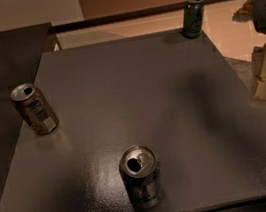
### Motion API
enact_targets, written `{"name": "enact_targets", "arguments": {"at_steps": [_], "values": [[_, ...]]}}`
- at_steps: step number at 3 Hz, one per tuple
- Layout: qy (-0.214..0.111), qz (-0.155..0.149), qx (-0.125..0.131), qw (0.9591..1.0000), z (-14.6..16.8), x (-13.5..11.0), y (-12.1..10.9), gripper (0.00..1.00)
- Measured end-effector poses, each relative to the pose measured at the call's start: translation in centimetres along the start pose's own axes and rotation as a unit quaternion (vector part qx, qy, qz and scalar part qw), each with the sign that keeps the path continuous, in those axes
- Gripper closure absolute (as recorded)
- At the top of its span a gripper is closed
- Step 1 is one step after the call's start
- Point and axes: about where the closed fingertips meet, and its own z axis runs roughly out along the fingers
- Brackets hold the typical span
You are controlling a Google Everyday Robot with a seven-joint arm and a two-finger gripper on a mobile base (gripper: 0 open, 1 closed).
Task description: Pick green can
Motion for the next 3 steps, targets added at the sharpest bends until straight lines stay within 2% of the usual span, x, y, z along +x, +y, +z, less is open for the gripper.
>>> {"name": "enact_targets", "arguments": {"at_steps": [2, 3], "values": [[0.000, 0.006, 0.006, 1.0000, 0.2, -0.1, -0.7, 0.00], [-0.011, 0.033, 0.022, 0.9992, 1.6, 0.5, -3.4, 0.00]]}}
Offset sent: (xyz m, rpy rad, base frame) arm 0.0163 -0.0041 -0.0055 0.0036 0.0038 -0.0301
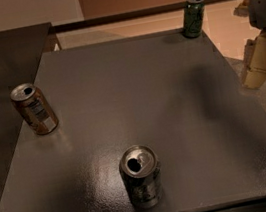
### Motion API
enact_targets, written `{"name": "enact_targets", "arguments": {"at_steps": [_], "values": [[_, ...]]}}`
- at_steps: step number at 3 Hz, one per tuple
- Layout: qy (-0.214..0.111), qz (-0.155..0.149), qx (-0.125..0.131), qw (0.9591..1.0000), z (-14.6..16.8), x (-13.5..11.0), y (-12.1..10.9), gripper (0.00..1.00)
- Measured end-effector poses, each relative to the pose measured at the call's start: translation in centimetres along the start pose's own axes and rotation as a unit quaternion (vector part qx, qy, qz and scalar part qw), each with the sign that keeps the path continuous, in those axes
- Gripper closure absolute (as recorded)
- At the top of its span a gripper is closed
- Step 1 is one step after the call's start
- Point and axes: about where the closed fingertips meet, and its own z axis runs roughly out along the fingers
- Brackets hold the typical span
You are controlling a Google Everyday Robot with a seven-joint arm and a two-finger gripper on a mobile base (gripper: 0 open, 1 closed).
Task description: Pick green can
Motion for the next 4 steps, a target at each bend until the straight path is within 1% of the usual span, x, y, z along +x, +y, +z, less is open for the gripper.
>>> {"name": "enact_targets", "arguments": {"at_steps": [1, 2, 3, 4], "values": [[-0.011, 0.036, 0.028, 0.9989, 2.4, 0.9, -3.1, 0.00], [-0.038, 0.078, 0.066, 0.9940, 4.8, 1.5, -7.4, 0.00], [-0.069, 0.127, 0.100, 0.9844, 6.4, 2.2, -12.1, 0.00], [-0.112, 0.185, 0.122, 0.9686, 8.1, 2.3, -16.8, 0.00]]}}
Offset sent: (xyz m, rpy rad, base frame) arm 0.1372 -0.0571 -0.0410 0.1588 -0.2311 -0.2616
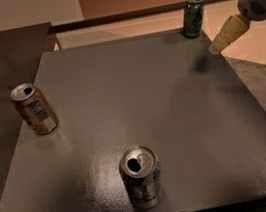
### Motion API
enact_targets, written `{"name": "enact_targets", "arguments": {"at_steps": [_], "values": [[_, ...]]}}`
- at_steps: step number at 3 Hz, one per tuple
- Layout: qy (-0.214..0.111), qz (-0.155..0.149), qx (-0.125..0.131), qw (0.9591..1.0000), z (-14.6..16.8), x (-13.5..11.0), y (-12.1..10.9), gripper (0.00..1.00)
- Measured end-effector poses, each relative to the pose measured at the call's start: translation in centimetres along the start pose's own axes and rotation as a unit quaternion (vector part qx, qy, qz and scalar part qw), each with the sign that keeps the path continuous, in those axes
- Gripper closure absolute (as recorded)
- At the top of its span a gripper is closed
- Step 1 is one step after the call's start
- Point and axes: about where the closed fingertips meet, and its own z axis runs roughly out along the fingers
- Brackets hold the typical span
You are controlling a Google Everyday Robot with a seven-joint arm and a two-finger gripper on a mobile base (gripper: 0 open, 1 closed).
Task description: Pick green can
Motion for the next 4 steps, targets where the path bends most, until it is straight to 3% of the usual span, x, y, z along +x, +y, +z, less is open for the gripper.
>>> {"name": "enact_targets", "arguments": {"at_steps": [1, 2, 4], "values": [[-0.037, 0.050, 0.014, 0.9980, 2.5, -1.2, -2.8, 0.00], [-0.070, 0.088, 0.024, 0.9934, 4.9, -2.6, -4.9, 0.00], [-0.120, 0.150, 0.022, 0.9812, 8.8, -4.0, -7.3, 0.00]]}}
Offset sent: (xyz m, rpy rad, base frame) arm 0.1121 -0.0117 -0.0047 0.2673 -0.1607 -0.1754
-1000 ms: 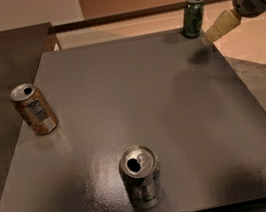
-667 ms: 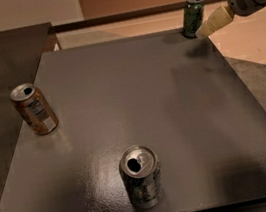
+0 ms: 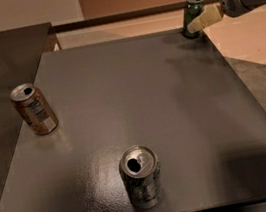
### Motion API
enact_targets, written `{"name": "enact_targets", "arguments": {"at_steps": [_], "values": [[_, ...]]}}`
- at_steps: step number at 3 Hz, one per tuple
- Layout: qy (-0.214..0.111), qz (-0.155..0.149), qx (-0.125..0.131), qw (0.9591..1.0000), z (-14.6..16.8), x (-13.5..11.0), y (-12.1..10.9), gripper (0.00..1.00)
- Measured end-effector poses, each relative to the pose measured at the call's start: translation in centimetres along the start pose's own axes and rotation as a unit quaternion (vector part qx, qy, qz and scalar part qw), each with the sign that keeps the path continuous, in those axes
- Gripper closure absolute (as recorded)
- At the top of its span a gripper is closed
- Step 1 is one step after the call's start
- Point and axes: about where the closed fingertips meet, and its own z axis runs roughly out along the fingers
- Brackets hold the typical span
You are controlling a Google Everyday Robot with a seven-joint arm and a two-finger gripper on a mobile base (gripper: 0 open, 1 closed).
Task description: Pick green can
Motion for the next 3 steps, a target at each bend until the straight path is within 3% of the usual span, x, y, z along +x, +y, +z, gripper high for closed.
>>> {"name": "enact_targets", "arguments": {"at_steps": [1, 3], "values": [[-0.033, 0.029, 0.006, 0.9990, 1.3, -0.1, -0.6, 0.00], [-0.078, 0.044, 0.001, 0.9960, 4.0, -1.2, -1.2, 0.00]]}}
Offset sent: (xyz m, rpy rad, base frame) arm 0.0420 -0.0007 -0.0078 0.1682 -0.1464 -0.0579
